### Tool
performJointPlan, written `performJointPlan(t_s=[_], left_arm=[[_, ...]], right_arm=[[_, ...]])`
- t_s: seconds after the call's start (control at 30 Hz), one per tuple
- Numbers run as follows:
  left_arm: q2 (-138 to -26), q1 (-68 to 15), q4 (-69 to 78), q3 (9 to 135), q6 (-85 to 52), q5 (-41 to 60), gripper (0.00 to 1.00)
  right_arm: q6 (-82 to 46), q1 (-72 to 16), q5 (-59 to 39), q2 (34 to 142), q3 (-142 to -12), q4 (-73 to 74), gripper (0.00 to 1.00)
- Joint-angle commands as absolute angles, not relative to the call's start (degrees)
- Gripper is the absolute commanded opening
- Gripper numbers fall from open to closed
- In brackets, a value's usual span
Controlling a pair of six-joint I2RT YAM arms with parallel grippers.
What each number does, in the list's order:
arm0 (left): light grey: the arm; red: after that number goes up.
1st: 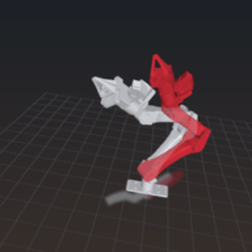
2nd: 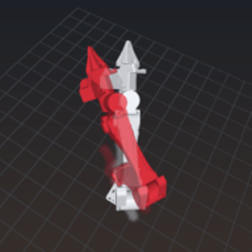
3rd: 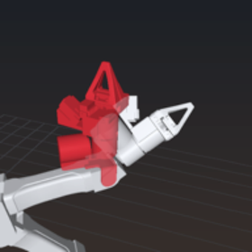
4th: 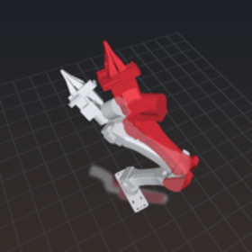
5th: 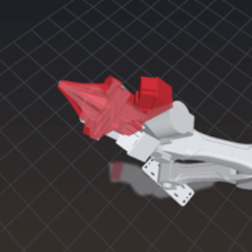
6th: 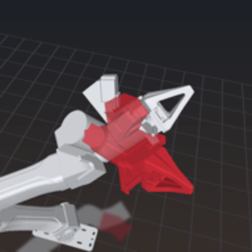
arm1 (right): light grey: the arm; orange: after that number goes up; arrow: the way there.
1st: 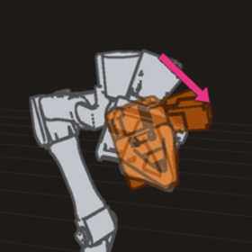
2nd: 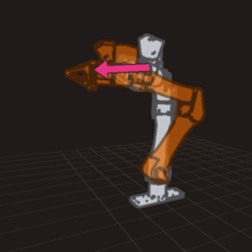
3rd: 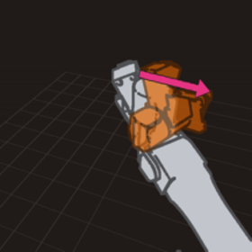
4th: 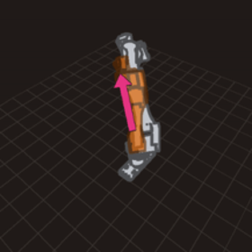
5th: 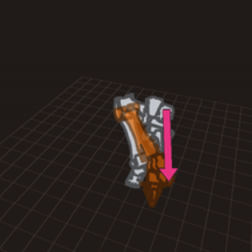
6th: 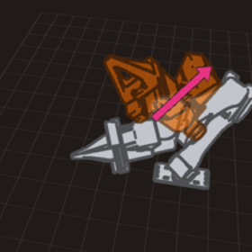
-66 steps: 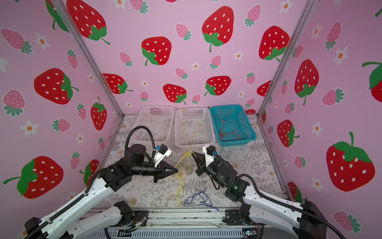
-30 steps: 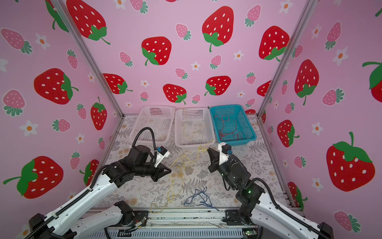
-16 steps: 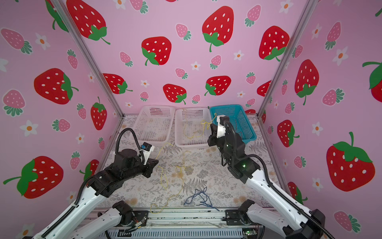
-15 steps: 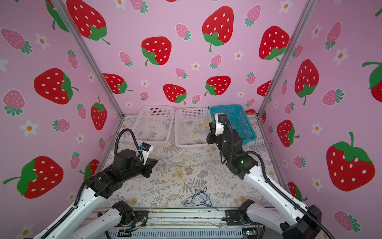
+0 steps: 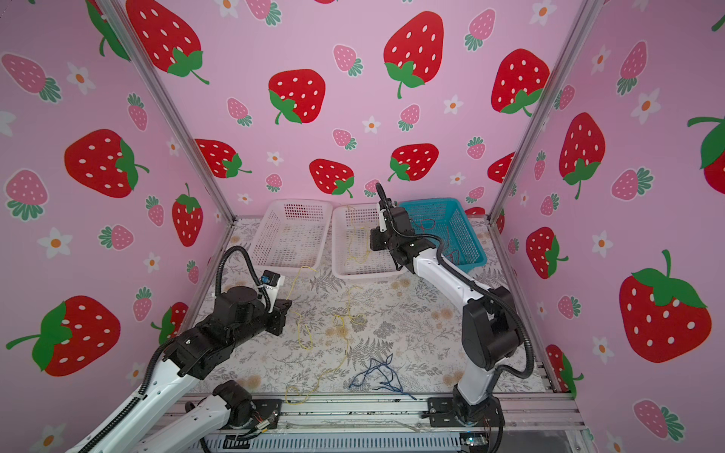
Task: Untangle the cables
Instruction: 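Carry the yellow wire over the middle white basket with the right gripper and release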
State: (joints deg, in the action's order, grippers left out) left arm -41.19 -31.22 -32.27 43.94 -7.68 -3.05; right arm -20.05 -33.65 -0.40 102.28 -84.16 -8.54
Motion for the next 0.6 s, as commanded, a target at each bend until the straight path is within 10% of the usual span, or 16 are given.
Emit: performJointPlan(t_s=[0.0, 0.23, 0.57], left_arm=[[-40.78, -31.03, -31.77, 43.79, -7.08, -4.41, 0.00], [-40.80, -31.03, -31.56, 43.85, -7.10, -4.22, 0.00], [-41.57, -30.85, -31.42, 44.03, -6.89, -4.11, 0.00]], right_arm=[[-21.18, -33.22, -2.28, 103.87, -88.07, -13.12, 0.14], [-19.84, -33.25, -2.71, 101.82, -88.24, -12.20, 0.43], [-16.73, -33.20, -12.57, 109.74, -94.34, -4.55, 0.55]])
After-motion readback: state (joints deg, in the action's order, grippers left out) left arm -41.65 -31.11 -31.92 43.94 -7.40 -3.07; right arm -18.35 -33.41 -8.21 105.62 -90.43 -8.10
